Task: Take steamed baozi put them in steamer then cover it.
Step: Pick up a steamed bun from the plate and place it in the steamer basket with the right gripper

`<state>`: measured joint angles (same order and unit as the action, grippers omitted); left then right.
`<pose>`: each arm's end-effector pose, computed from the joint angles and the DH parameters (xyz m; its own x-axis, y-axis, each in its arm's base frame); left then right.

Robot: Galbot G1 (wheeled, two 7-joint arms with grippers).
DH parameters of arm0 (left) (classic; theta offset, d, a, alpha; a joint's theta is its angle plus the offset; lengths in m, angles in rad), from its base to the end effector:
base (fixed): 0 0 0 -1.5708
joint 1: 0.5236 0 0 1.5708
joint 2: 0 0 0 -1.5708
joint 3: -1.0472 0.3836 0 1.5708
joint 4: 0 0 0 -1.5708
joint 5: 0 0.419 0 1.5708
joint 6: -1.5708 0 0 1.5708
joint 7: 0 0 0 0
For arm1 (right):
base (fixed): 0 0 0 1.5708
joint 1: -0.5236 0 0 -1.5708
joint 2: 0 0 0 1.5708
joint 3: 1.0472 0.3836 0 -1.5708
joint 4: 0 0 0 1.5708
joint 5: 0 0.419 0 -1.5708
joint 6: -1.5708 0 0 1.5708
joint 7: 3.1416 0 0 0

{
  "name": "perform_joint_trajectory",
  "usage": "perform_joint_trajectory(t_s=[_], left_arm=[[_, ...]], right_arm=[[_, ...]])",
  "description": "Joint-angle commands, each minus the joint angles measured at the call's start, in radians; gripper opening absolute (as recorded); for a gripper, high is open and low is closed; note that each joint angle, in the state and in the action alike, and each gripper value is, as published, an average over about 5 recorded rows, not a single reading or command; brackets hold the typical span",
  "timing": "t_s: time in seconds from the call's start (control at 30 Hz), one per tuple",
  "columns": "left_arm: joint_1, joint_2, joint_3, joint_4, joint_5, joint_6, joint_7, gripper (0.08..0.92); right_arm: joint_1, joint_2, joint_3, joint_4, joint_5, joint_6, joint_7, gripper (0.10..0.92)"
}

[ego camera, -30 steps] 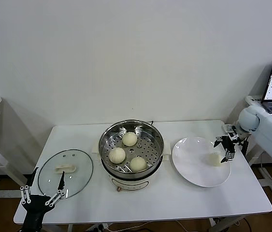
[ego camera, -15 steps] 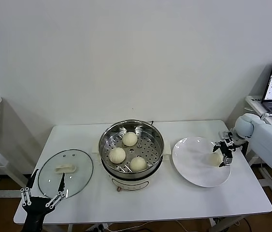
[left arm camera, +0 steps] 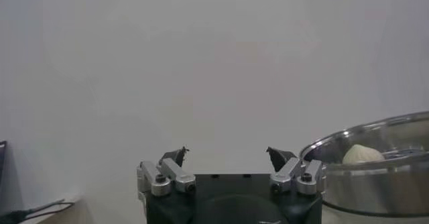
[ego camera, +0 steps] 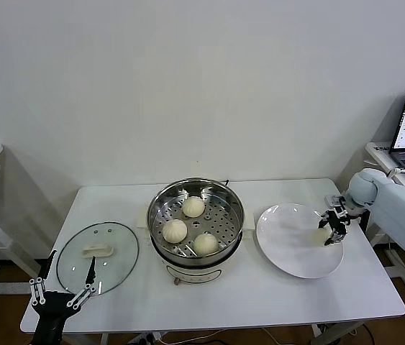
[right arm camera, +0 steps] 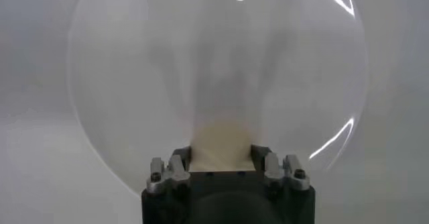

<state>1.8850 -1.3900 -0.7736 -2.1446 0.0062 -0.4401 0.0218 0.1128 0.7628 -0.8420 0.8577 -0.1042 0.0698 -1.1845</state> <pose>0.1256 0.1137 -0.3457 -0.9813 0.0473 -0.1864 -0.0132 0.9505 0.3103 0.6480 -0.2611 -0.2118 -0.1270 -0.0752 0.9891 -0.9873 -0.0863 -0.1333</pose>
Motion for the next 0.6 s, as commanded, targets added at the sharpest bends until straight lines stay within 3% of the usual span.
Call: perform_joint_trajectory(t_s=[0.03,0.27,0.43,0.6], left_arm=[[-0.008,0.007,-0.001,-0.002,-0.002,0.003,0.0,0.823],[-0.01,0.013,-0.008,-0.008,-0.003,0.003,-0.002,0.823],[-0.013,0.012,-0.005,-0.007,-0.003,0.004,-0.002,0.823],[-0.014,0.009,-0.002,-0.008,-0.001,0.008,-0.003,0.823]], right_arm=[[0.263,0.004,-0.114,0.112,0.117,0.0,-0.114,0.613],[0.614,0.108,-0.367,0.256,0.415,-0.081,-0.244,0.632],[0.706,0.189,-0.474,0.392,0.557,-0.152,-0.182,0.64],[0.72,0.271,-0.518,0.472,0.588,-0.195,-0.112,0.645]])
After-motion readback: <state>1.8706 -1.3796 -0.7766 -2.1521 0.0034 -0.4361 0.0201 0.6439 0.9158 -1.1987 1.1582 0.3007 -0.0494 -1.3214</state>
